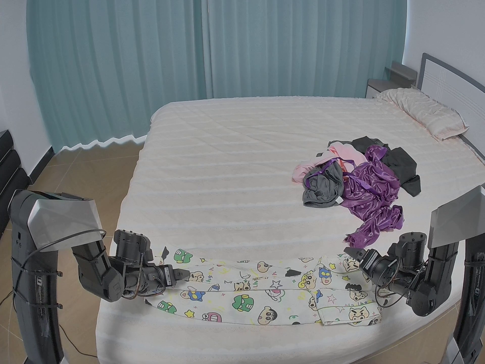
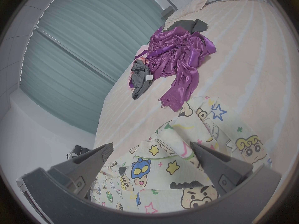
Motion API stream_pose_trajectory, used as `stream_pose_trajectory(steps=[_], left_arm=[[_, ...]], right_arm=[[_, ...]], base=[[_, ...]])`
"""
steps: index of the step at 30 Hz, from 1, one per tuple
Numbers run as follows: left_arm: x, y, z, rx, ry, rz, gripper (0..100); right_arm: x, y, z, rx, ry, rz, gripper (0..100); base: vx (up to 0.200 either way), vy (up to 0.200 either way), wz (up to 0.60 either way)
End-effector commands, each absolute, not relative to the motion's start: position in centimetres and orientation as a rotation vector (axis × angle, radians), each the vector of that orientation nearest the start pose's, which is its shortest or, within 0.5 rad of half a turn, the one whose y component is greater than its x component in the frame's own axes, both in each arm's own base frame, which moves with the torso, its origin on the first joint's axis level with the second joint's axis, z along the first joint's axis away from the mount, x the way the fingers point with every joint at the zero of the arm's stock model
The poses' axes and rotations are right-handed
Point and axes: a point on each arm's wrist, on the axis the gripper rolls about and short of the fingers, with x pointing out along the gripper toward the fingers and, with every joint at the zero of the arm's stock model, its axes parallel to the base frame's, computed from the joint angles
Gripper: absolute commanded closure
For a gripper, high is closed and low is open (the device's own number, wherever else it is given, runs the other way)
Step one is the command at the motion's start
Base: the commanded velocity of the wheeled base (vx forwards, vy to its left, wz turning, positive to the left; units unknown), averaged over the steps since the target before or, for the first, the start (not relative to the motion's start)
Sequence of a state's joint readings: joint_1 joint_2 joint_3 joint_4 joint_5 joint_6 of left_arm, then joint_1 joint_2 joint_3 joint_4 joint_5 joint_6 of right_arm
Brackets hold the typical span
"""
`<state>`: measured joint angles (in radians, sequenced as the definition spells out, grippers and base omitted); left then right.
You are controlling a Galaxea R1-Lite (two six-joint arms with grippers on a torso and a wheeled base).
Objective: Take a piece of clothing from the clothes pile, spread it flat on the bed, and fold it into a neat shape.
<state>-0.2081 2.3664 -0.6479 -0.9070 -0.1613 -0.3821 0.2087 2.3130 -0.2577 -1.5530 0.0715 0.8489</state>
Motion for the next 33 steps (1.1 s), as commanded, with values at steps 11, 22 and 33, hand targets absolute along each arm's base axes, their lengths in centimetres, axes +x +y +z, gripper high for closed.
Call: stream_pose_trajectory(steps=[11,22,33], left_arm=[[32.7,-5.3,-2.5,-0.371,0.814,-0.141,100],[31.6,-1.9,0.7,-0.412,0.77,-0.055,100],[30.2,4.6,4.4,-0.491,0.684,0.098,100]], right_arm=[[27.2,5.4,0.1,0.803,0.507,0.05,0],[27.2,4.8,1.5,0.81,0.452,0.049,0],[27.3,4.3,2.0,0.817,0.426,0.043,0]], base=[[0.0,0.0,0.0],[0.0,0.0,0.0],[0.0,0.0,0.0]])
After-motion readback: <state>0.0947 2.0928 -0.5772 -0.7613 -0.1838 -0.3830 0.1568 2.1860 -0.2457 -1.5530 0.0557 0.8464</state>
